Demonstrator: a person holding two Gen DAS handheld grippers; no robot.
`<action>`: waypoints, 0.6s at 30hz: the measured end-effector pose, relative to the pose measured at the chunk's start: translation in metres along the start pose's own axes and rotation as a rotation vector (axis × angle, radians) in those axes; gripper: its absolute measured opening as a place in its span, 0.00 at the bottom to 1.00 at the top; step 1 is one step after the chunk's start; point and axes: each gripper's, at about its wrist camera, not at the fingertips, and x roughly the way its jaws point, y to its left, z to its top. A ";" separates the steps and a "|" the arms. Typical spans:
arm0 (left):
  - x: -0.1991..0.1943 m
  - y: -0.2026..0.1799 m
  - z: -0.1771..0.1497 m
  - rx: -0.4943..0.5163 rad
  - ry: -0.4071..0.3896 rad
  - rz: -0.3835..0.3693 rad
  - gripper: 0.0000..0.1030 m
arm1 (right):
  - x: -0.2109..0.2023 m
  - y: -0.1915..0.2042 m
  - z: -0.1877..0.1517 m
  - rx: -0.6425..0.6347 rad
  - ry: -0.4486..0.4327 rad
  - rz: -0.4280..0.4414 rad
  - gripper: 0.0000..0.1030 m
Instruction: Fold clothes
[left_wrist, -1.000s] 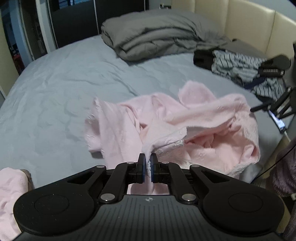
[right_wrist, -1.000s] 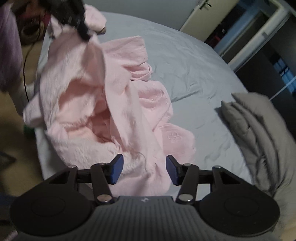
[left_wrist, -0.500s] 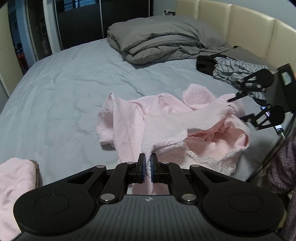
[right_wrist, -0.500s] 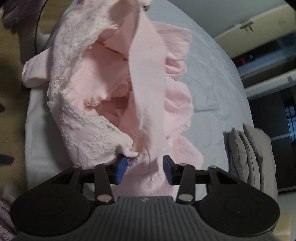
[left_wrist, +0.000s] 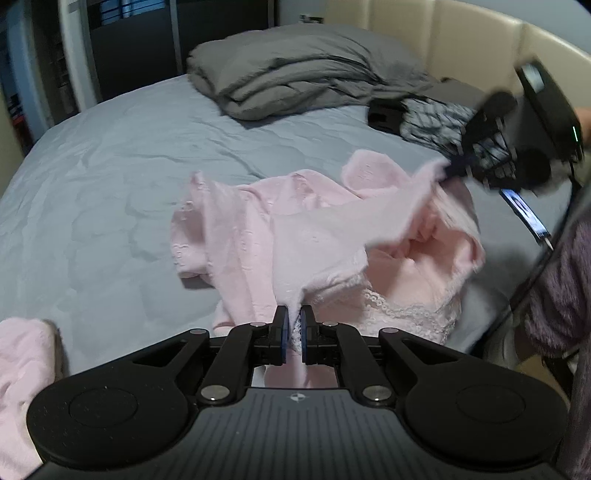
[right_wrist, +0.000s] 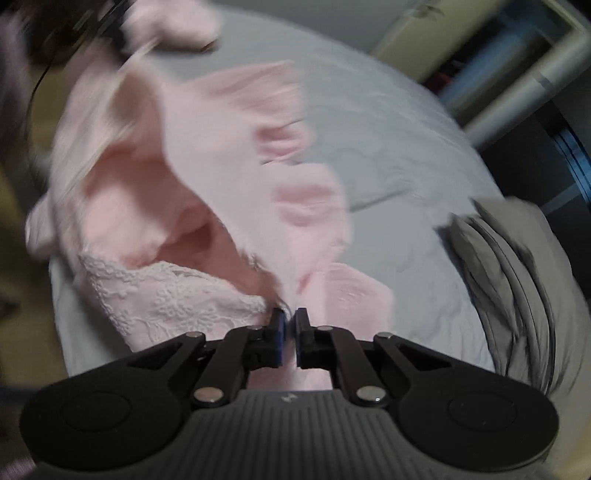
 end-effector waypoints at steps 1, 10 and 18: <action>0.002 -0.004 0.000 0.025 0.003 -0.009 0.04 | -0.005 -0.006 -0.003 0.038 -0.013 -0.011 0.07; 0.017 -0.052 -0.010 0.327 0.000 0.010 0.57 | -0.029 -0.015 -0.022 0.153 -0.043 -0.059 0.06; 0.044 -0.035 -0.001 0.271 0.031 0.100 0.57 | -0.044 -0.010 -0.033 0.161 -0.069 -0.061 0.06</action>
